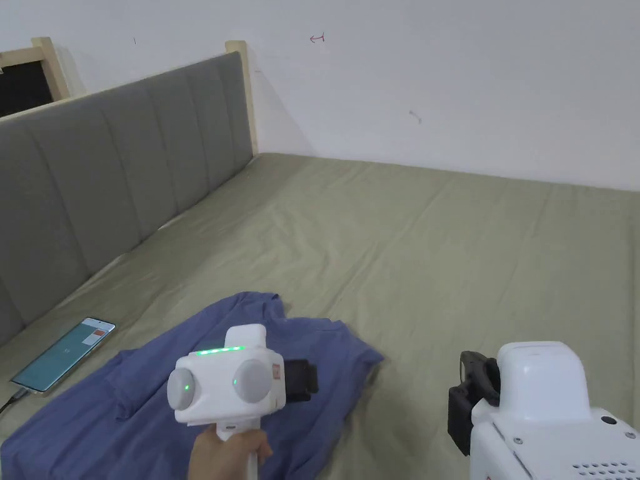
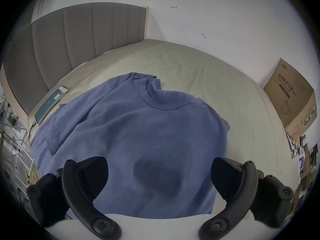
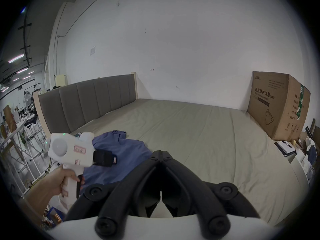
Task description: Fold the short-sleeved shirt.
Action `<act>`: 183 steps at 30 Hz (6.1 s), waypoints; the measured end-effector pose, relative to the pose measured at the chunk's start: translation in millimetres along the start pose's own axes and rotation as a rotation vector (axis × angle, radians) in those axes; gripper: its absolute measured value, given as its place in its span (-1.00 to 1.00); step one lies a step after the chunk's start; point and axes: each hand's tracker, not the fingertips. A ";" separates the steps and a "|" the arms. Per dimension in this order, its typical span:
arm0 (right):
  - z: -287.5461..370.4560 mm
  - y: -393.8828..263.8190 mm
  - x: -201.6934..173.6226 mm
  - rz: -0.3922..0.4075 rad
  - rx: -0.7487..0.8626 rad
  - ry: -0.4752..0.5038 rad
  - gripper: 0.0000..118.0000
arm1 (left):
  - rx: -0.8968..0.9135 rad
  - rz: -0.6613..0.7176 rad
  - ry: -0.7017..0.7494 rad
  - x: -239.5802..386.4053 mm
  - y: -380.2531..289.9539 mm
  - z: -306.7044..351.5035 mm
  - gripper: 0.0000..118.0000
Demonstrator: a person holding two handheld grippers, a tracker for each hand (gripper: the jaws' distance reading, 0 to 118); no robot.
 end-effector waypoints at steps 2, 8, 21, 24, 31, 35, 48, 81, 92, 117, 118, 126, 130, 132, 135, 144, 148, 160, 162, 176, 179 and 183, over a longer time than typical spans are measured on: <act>-0.6 -3.3 -1.6 0.010 -0.013 0.000 -1.00 | -0.073 -0.022 0.008 7.3 0.7 -22.9 0.96; -4.8 -7.6 3.8 0.027 -0.040 -0.006 -1.00 | -0.053 -0.064 0.132 24.3 -35.3 -53.7 0.55; 1.1 -9.1 39.5 -0.072 -0.071 -0.053 -1.00 | -0.142 0.352 0.017 -26.4 8.8 -28.3 -0.92; 9.7 -3.1 54.4 -0.106 -0.047 -0.075 -1.00 | -0.118 0.455 -0.084 -32.3 25.6 -4.3 -0.92; 33.0 8.1 88.6 -0.181 0.006 -0.163 -1.00 | 0.041 0.398 -0.260 3.6 75.4 76.6 -0.92; 52.4 14.1 108.1 -0.212 0.040 -0.222 -1.00 | 0.100 0.255 -0.369 72.8 99.0 117.7 -0.92; 152.4 19.6 201.1 -0.324 0.186 -0.533 -1.00 | -0.036 -0.209 -0.904 372.8 42.0 181.0 -0.92; 110.4 -16.5 208.1 -0.311 -0.029 -0.467 -1.00 | -0.217 -0.274 -0.557 244.6 -67.2 67.7 -0.93; 54.0 -20.7 178.9 -0.261 -0.117 -0.343 -1.00 | -0.277 -0.100 -0.326 140.6 -52.9 11.5 -1.00; -22.6 -41.5 225.7 -0.272 -0.308 -0.309 -1.00 | -0.155 -0.298 -0.074 181.1 -8.1 -51.8 -1.00; -29.8 -36.1 232.4 -0.286 -0.308 -0.283 -1.00 | -0.175 -0.292 -0.083 182.7 -6.0 -51.4 -1.00; -143.9 8.0 291.6 -0.038 -0.454 -0.115 0.84 | -0.164 -0.268 -0.148 174.1 -0.2 -33.9 -1.00; -213.0 15.1 319.2 -0.026 -0.546 -0.069 0.80 | -0.160 -0.274 -0.156 171.5 1.6 -31.6 -1.00; -246.5 11.3 329.8 0.009 -0.613 -0.080 0.80 | -0.164 -0.282 -0.156 170.5 2.4 -32.7 -1.00; -285.9 -3.3 339.9 0.040 -0.721 -0.069 0.80 | -0.167 -0.291 -0.154 171.6 4.1 -34.0 -1.00; -313.1 -34.1 318.5 0.127 -0.881 -0.018 0.00 | -0.187 -0.292 -0.146 172.6 1.6 -41.9 -1.00; -315.4 -33.3 316.2 0.154 -0.893 -0.148 -0.96 | -0.198 -0.259 -0.146 168.2 1.5 -42.3 -1.00; -227.3 71.9 379.4 -0.217 -0.680 -0.109 -0.96 | -0.033 -0.345 -0.123 180.4 59.1 9.0 -1.00; -198.6 101.8 391.5 -0.228 -0.590 -0.134 -0.96 | 0.019 -0.353 -0.108 178.3 77.7 25.9 -1.00; 19.7 241.9 450.4 -0.478 -0.128 -0.164 -0.96 | 0.384 -0.317 -0.088 161.2 191.9 174.2 -1.00; 44.3 253.3 448.7 -0.514 -0.090 -0.133 -0.96 | 0.431 -0.312 -0.120 161.7 206.1 199.7 -1.00; 60.0 274.4 437.8 -0.468 -0.060 -0.169 -0.96 | 0.471 -0.314 -0.139 164.7 223.4 224.9 -1.00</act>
